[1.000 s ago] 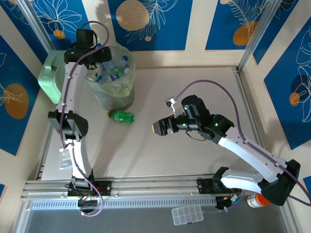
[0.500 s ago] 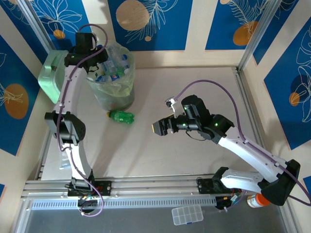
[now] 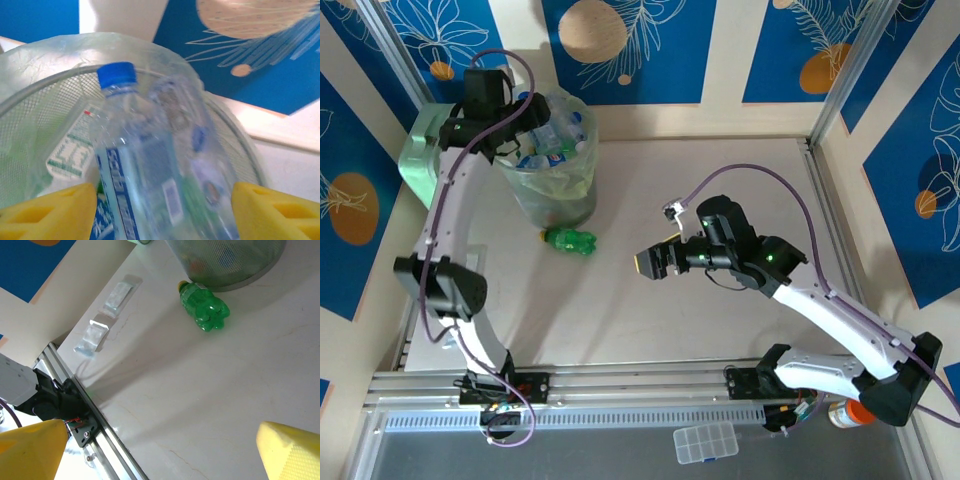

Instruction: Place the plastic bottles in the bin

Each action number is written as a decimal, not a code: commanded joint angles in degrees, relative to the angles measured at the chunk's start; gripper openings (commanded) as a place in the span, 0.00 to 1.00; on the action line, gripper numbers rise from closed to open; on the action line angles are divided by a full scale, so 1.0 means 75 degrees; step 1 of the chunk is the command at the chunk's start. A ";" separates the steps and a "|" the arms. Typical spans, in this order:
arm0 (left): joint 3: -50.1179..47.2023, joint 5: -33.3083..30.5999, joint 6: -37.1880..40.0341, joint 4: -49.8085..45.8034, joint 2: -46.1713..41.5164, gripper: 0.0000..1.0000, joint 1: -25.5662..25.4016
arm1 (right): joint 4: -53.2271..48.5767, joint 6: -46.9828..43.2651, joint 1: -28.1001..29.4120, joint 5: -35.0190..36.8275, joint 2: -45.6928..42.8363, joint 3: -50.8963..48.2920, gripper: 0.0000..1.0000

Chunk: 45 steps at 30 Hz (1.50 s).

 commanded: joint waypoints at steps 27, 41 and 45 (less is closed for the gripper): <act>-1.1667 -0.0806 -0.6555 0.5371 -0.6654 0.89 -0.1138 | 0.0132 0.0669 -0.0011 0.0657 -0.1268 -0.0499 0.97; -1.1589 -0.0174 -0.8242 0.7250 -0.3631 0.93 -0.1110 | 0.0135 0.0654 -0.0266 0.0519 -0.1342 -0.0604 0.98; -1.1471 -0.0087 -0.8367 0.7916 -0.2931 0.90 -0.1110 | 0.0087 0.0628 -0.0392 0.0385 -0.1361 -0.0627 0.98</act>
